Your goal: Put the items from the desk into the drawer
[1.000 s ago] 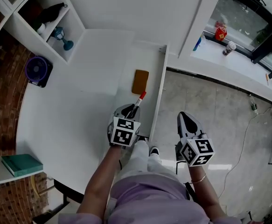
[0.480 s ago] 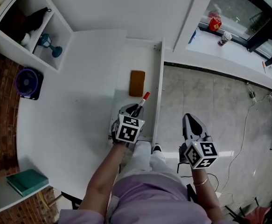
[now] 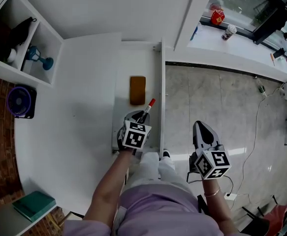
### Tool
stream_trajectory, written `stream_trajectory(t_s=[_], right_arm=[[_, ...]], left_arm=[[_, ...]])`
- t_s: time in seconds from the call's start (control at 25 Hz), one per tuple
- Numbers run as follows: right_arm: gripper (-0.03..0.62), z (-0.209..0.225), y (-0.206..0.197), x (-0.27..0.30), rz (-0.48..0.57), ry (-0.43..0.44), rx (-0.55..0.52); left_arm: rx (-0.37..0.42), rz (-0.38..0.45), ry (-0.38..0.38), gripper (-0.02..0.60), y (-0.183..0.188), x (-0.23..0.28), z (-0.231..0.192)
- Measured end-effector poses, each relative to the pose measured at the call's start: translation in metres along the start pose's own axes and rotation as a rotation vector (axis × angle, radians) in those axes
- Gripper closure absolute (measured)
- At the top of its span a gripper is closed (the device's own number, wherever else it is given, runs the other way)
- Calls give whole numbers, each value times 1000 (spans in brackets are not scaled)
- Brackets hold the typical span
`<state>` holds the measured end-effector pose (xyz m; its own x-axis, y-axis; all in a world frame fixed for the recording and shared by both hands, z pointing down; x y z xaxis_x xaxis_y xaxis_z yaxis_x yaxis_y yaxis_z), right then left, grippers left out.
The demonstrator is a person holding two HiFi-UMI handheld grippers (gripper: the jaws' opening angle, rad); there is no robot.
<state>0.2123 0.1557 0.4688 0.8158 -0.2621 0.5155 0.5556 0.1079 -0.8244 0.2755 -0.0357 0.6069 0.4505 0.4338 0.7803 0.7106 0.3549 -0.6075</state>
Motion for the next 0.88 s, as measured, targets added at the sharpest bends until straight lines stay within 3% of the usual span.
stream_trajectory(t_s=[0.88], right_arm=[[591, 4, -5, 19, -50, -41, 19]], left_arm=[[5, -154, -26, 512, -21, 53, -17]])
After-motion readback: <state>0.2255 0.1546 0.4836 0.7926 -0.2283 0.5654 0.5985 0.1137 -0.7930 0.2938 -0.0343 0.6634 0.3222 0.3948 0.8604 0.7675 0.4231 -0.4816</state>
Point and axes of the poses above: the fingertips, and each gripper's own axes: x forward along the fingers, z to its right, y out of its top, the point moved 2 cm from there along -x, backward along the fingers, and after that the axes turned 3 degrees about -z, right-handed, at the moved point
